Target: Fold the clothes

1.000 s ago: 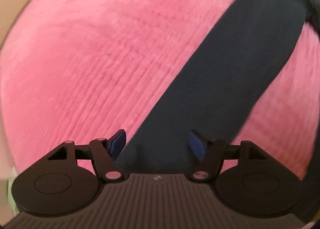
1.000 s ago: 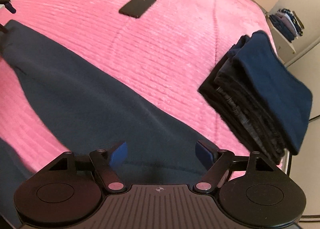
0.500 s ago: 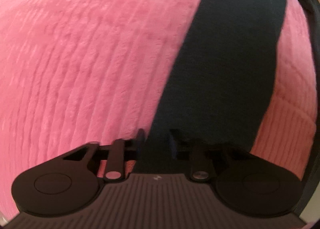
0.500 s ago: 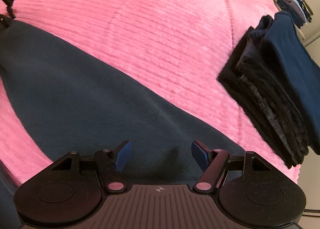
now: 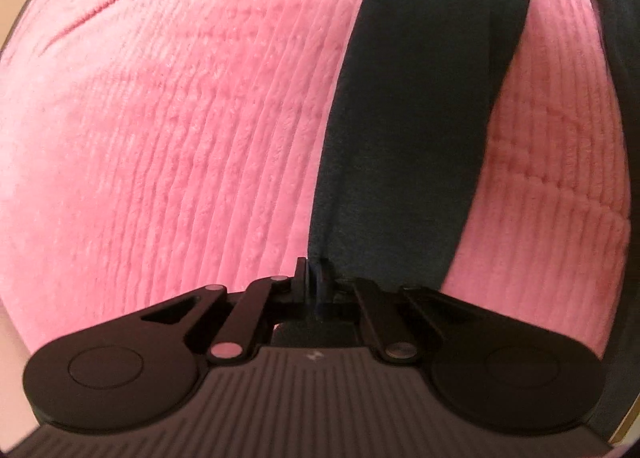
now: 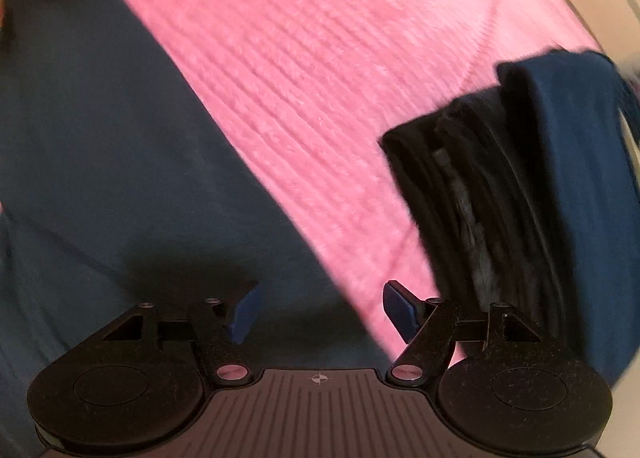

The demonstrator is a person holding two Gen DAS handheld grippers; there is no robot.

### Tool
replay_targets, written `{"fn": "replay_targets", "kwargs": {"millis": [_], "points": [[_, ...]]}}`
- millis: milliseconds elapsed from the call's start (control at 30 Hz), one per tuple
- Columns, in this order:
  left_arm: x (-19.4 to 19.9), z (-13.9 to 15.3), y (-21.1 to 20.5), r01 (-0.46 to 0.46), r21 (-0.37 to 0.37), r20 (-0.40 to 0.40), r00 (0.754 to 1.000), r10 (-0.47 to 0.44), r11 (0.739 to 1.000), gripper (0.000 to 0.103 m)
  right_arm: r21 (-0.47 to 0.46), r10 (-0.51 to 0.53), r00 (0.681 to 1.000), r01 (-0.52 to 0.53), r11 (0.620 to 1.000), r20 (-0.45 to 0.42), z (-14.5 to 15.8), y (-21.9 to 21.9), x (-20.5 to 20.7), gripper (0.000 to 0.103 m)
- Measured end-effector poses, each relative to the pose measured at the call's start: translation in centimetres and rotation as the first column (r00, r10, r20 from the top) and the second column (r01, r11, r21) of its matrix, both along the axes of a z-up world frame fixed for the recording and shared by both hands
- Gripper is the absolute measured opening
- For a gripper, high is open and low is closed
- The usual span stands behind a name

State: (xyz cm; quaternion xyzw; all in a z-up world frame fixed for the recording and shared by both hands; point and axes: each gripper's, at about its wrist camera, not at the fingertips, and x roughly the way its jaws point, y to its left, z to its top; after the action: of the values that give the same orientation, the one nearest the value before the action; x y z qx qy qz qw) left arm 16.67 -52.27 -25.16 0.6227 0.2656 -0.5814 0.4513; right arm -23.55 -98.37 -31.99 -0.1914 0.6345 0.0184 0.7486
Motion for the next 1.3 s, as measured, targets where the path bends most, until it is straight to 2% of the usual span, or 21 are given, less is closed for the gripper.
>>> {"fn": "replay_targets", "kwargs": {"millis": [133,167,200,267,367,467,533,600,667,733,833,967,1000,1033,1067,1100,1167,1200,1267,1300], "points": [[-1.2,0.5,0.4,0.006,0.008,0.049,0.999,-0.006,1.0,0.001,0.043,0.184,0.978,-0.18,0.983,-0.101,-2.0,-0.7,1.1,0.069],[-1.6,0.6,0.5,0.009,0.012,0.062,0.998,-0.009,1.0,0.001,0.073,0.202,0.97,-0.194,0.978,-0.134,-2.5,-0.8,1.3,0.046],[-2.0,0.8,0.6,0.006,0.014,0.072,0.997,-0.007,1.0,0.001,0.108,0.205,0.965,-0.189,0.976,-0.161,-2.7,-1.0,1.4,0.018],[-2.7,1.5,0.8,-0.011,0.006,0.09,0.996,0.01,1.0,0.001,0.133,0.186,0.969,-0.165,0.977,-0.165,-2.5,-1.1,1.3,0.002],[-4.1,3.0,1.1,-0.041,-0.032,0.115,0.992,0.045,0.999,0.0,0.097,0.141,0.988,-0.134,0.986,-0.066,0.2,-0.9,-0.5,0.002],[-5.8,6.2,2.3,-0.073,-0.114,0.152,0.984,0.09,0.991,0.0,0.02,0.111,0.991,-0.113,0.993,0.077,4.9,0.1,-4.2,0.002],[-7.5,9.3,3.8,-0.102,-0.198,0.15,0.98,0.133,0.975,0.0,-0.057,0.081,0.978,-0.071,0.996,0.193,8.5,2.2,-8.3,0.002],[-10.3,12.1,6.8,-0.079,-0.249,0.138,0.983,0.117,0.965,0.0,-0.125,0.049,0.953,-0.012,0.992,0.3,11.5,5.0,-13.1,0.002],[-13.7,13.2,10.3,-0.025,-0.231,0.126,0.991,0.055,0.973,0.0,-0.153,0.003,0.934,0.055,0.987,0.357,12.7,8.7,-18.3,0.002],[-16.7,12.3,13.8,-0.009,-0.165,0.069,0.997,0.021,0.986,0.0,-0.148,-0.074,0.936,0.133,0.98,0.345,11.2,12.4,-22.9,0.002],[-20.3,7.7,18.2,0.015,-0.049,0.01,1.0,-0.014,0.999,0.0,-0.118,-0.226,0.934,0.266,0.957,0.276,7.1,17.6,-29.0,0.002],[-23.4,3.1,21.5,0.079,0.013,-0.019,0.997,-0.079,0.997,0.001,-0.073,-0.387,0.906,0.403,0.912,0.173,2.2,21.5,-32.0,0.003],[-24.2,2.0,22.2,0.096,0.026,-0.026,0.995,-0.095,0.995,0.001,-0.067,-0.419,0.894,0.434,0.899,0.159,1.6,22.1,-32.4,0.012],[-24.9,0.9,22.9,0.113,0.038,-0.033,0.993,-0.112,0.993,0.001,-0.058,-0.455,0.875,0.469,0.881,0.166,1.5,22.6,-33.0,0.028],[-25.3,0.4,23.4,0.112,0.041,-0.034,0.993,-0.111,0.993,0.001,-0.037,-0.494,0.849,0.509,0.86,0.187,1.8,22.9,-33.5,0.074],[-25.3,0.3,23.4,0.102,0.037,-0.03,0.994,-0.101,0.994,0.001,-0.01,-0.533,0.819,0.547,0.837,0.21,2.3,23.2,-33.9,0.098],[-25.3,0.1,23.3,0.077,0.029,-0.023,0.997,-0.076,0.997,0.001,0.093,-0.621,0.739,0.621,0.778,0.261,3.8,23.1,-34.7,0.098],[-25.2,0.0,23.3,0.059,0.026,-0.023,0.998,-0.058,0.998,0.001,0.153,-0.672,0.688,0.659,0.737,0.274,4.4,22.6,-35.0,0.098],[-25.5,0.1,23.5,0.037,0.029,-0.013,0.999,-0.037,0.999,0.001,0.275,-0.785,0.558,0.736,0.618,0.271,5.3,20.5,-35.6,0.098],[-25.6,0.1,23.3,0.026,0.034,-0.008,1.0,-0.026,0.999,0.001,0.339,-0.837,0.475,0.767,0.545,0.272,5.5,19.3,-36.4,0.098]]}}
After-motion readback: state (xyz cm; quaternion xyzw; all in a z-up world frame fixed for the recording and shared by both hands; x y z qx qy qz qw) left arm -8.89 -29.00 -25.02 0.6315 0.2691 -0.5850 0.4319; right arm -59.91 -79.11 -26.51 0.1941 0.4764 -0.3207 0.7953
